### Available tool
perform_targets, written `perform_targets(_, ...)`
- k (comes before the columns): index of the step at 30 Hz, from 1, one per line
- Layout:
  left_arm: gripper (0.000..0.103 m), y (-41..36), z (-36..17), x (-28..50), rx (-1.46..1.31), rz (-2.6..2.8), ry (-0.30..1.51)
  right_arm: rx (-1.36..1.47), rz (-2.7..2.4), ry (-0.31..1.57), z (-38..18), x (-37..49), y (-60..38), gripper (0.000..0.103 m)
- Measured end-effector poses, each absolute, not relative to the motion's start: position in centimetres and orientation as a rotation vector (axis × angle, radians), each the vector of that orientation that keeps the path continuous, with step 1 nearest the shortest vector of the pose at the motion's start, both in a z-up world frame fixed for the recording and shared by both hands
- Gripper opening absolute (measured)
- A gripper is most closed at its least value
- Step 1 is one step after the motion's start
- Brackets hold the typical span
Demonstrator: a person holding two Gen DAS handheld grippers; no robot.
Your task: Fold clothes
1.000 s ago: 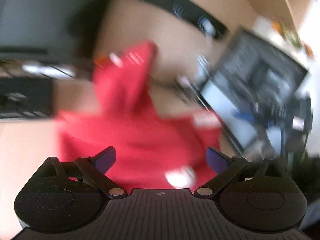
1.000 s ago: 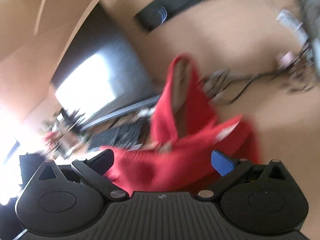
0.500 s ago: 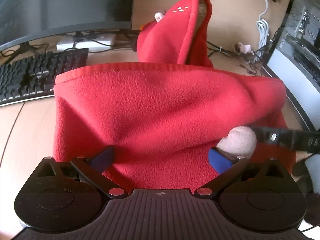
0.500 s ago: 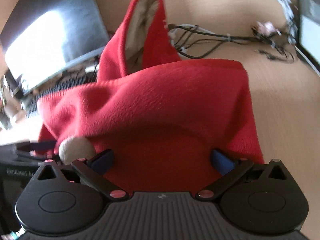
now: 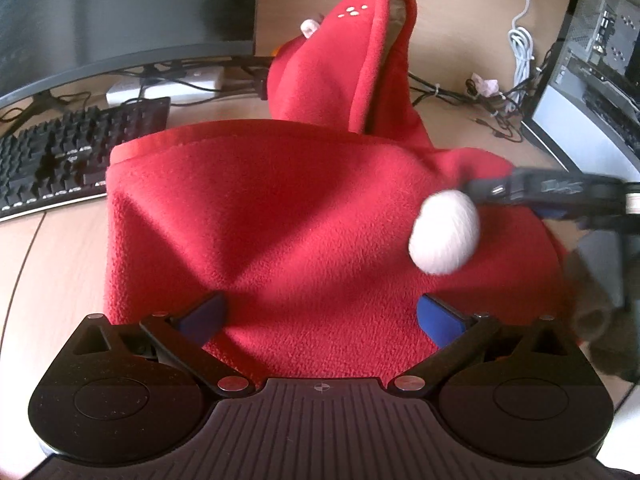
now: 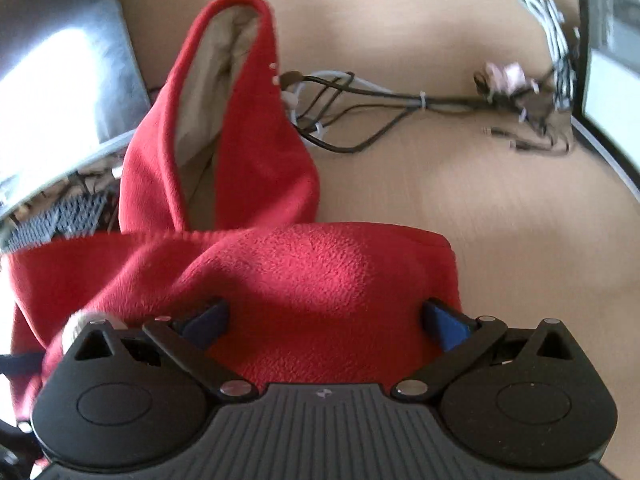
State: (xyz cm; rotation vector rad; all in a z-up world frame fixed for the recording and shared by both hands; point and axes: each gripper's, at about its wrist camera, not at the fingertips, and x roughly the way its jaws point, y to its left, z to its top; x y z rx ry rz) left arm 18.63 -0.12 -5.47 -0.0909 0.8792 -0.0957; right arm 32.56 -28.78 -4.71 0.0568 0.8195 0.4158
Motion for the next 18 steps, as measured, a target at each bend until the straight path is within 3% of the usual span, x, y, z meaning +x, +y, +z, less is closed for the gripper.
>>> perform_targets(6,0.103,-0.2,-5.6,18.6,-0.09,-0.095,0.879,0.037,0.429,0.811,-5.0,32.1,-28.4,0.103)
perform_targets(13,0.103,-0.1,-5.6,18.5,-0.085,-0.101,0.883,0.009,0.51,0.722,-0.7,27.9,-32.5,0.103)
perform_targets(18,0.103,-0.1,-5.7,18.3,-0.089,-0.104,0.874,0.167,0.413,0.792,-3.1,28.3,-36.5,0.103)
